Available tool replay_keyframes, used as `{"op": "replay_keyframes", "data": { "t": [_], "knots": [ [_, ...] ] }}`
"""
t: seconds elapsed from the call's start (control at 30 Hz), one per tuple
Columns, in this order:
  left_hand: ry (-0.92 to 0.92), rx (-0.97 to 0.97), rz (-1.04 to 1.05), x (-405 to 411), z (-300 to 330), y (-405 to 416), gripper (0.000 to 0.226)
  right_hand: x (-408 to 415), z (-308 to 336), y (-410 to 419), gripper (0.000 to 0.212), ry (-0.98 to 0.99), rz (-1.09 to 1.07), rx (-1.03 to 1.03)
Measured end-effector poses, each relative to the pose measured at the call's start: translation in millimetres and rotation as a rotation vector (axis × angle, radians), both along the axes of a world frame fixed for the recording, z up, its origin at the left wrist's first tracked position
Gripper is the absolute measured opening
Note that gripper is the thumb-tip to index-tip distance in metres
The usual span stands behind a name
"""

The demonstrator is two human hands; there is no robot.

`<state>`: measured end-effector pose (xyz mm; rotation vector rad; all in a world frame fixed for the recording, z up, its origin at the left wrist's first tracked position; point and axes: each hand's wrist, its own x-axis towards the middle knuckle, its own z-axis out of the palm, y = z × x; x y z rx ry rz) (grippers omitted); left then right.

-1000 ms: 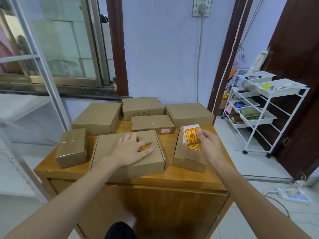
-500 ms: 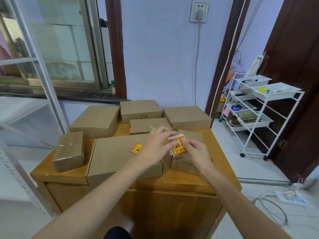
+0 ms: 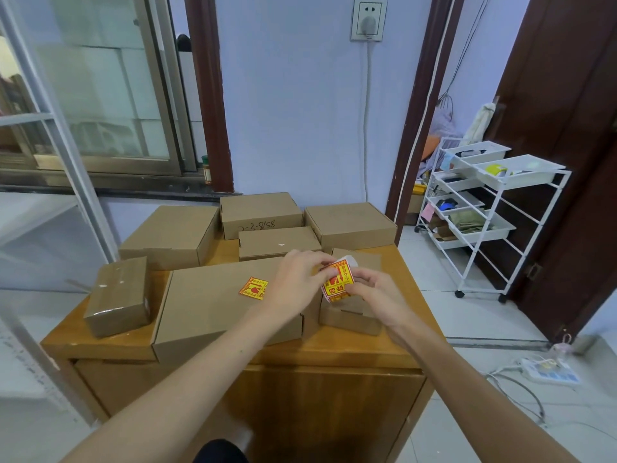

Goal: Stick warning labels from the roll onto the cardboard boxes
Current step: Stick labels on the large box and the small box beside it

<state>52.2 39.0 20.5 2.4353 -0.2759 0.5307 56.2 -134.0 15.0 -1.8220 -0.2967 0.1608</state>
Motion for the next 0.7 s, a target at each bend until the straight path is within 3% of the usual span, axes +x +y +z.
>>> {"op": "replay_keyframes", "data": {
  "t": [0.4,0.7],
  "knots": [
    [0.056,-0.038,0.036,3,0,-8,0.009,-1,-2,-5,0.025,0.000,-0.024,-0.031],
    [0.008,-0.020,0.013,7,0,-8,0.013,-3,2,-6,0.025,0.008,-0.045,-0.011]
  ]
}}
